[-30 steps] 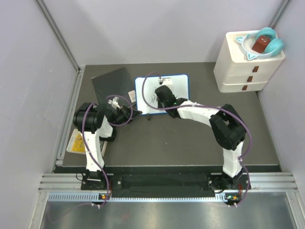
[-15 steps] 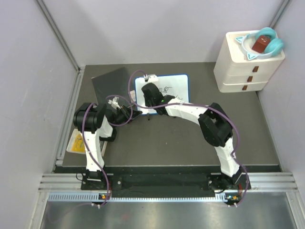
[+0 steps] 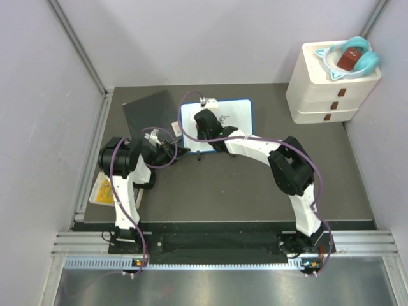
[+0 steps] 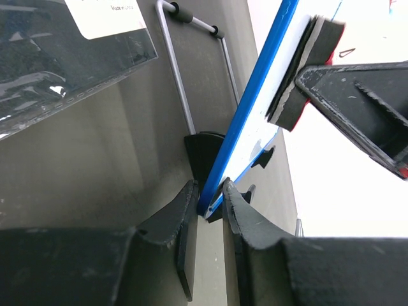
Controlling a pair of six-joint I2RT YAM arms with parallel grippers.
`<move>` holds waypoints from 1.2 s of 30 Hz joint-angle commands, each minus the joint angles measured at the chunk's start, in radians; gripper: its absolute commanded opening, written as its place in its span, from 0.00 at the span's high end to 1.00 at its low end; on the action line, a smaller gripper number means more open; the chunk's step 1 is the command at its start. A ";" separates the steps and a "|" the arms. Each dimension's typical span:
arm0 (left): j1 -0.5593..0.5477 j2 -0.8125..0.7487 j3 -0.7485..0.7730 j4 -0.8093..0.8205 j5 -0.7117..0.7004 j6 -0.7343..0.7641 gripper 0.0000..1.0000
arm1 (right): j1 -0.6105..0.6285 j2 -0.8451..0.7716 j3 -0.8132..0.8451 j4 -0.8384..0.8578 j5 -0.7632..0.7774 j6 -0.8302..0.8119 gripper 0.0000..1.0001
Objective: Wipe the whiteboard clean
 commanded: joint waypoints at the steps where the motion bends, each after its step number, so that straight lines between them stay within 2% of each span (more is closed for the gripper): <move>1: 0.000 0.050 -0.015 0.215 -0.027 0.044 1.00 | -0.144 -0.063 -0.130 -0.068 0.140 0.041 1.00; 5: 0.000 0.050 -0.015 0.215 -0.027 0.044 1.00 | -0.237 -0.149 -0.273 -0.088 0.126 0.107 1.00; 8: 0.000 0.051 -0.014 0.215 -0.027 0.044 1.00 | -0.317 -0.241 -0.401 -0.042 0.115 0.168 1.00; 12: 0.000 0.056 -0.009 0.215 -0.024 0.043 1.00 | -0.333 -0.255 -0.424 -0.074 0.146 0.196 1.00; 16: 0.000 0.059 -0.006 0.215 -0.015 0.041 1.00 | -0.325 -0.243 -0.455 -0.022 0.091 0.213 1.00; 30: 0.000 0.062 0.000 0.215 -0.014 0.041 1.00 | -0.074 -0.133 -0.348 0.038 0.028 0.205 1.00; 36: 0.000 0.060 -0.001 0.215 -0.014 0.043 1.00 | 0.008 -0.027 -0.173 0.025 -0.050 0.155 1.00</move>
